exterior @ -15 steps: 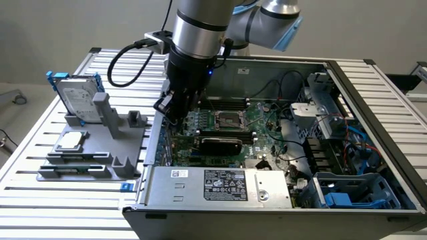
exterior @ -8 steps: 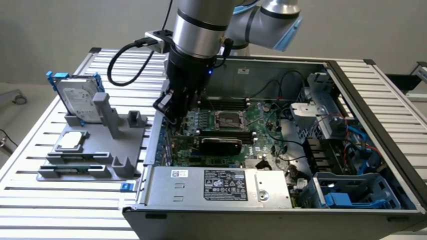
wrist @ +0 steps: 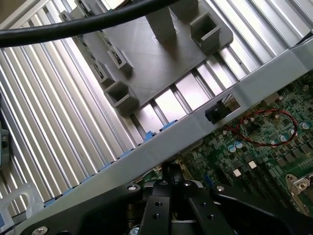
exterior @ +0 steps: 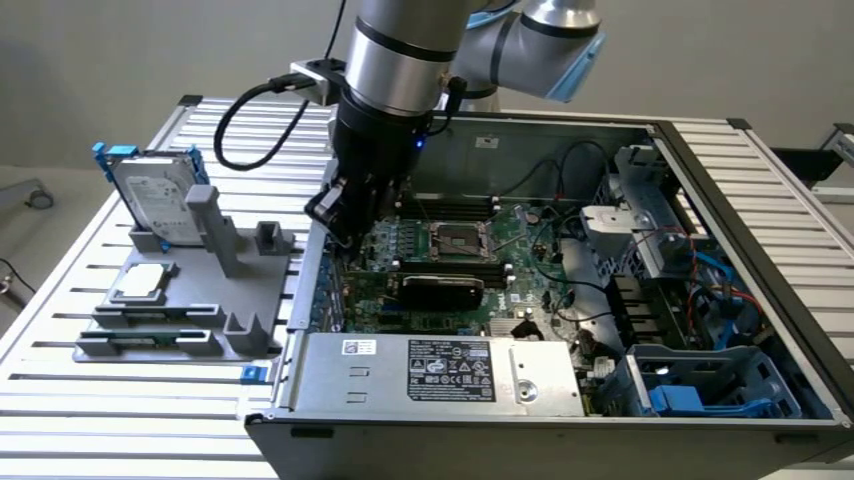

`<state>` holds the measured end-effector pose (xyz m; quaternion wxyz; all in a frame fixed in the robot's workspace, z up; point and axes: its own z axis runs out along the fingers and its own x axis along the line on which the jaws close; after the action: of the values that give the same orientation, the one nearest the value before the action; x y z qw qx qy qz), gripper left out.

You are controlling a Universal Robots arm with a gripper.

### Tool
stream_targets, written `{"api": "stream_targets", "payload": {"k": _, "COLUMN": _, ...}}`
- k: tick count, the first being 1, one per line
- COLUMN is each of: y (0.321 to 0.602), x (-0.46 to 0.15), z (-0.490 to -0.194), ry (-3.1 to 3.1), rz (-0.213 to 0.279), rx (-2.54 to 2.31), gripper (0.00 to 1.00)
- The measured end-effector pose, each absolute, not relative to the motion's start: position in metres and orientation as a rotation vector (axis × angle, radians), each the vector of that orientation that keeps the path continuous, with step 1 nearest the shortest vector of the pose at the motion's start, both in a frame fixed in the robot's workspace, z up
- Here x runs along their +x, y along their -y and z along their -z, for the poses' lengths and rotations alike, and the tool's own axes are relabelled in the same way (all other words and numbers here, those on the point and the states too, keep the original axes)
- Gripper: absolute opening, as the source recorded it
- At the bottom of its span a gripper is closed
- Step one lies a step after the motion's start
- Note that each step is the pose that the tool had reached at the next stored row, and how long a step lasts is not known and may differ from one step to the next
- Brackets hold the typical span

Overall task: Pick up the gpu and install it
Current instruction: 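Press down on the gpu until it lock into place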

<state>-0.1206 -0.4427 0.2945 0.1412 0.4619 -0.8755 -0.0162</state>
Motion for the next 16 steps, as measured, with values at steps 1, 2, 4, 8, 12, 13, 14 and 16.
{"api": "stream_targets", "payload": {"k": 1, "y": 0.4427, "x": -0.1206, "z": -0.2944, "ry": 2.528, "rz": 0.047, "rx": 1.331, "gripper": 0.11}}
{"api": "stream_targets", "payload": {"k": 2, "y": 0.4427, "x": -0.1206, "z": -0.2944, "ry": 2.527, "rz": 0.048, "rx": 1.329, "gripper": 0.11}}
{"api": "stream_targets", "payload": {"k": 4, "y": 0.4425, "x": -0.1206, "z": -0.2944, "ry": 2.525, "rz": 0.049, "rx": 1.326, "gripper": 0.11}}
{"api": "stream_targets", "payload": {"k": 8, "y": 0.4407, "x": -0.1205, "z": -0.2944, "ry": 2.524, "rz": 0.046, "rx": 1.325, "gripper": 0.11}}
{"api": "stream_targets", "payload": {"k": 12, "y": 0.4402, "x": -0.1206, "z": -0.2936, "ry": 2.523, "rz": 0.045, "rx": 1.324, "gripper": 0.11}}
{"api": "stream_targets", "payload": {"k": 13, "y": 0.4402, "x": -0.1206, "z": -0.2932, "ry": 2.523, "rz": 0.044, "rx": 1.324, "gripper": 0.11}}
{"api": "stream_targets", "payload": {"k": 14, "y": 0.4402, "x": -0.1206, "z": -0.2925, "ry": 2.522, "rz": 0.043, "rx": 1.323, "gripper": 0.11}}
{"api": "stream_targets", "payload": {"k": 16, "y": 0.4402, "x": -0.1206, "z": -0.2914, "ry": 2.522, "rz": 0.041, "rx": 1.323, "gripper": 0.11}}
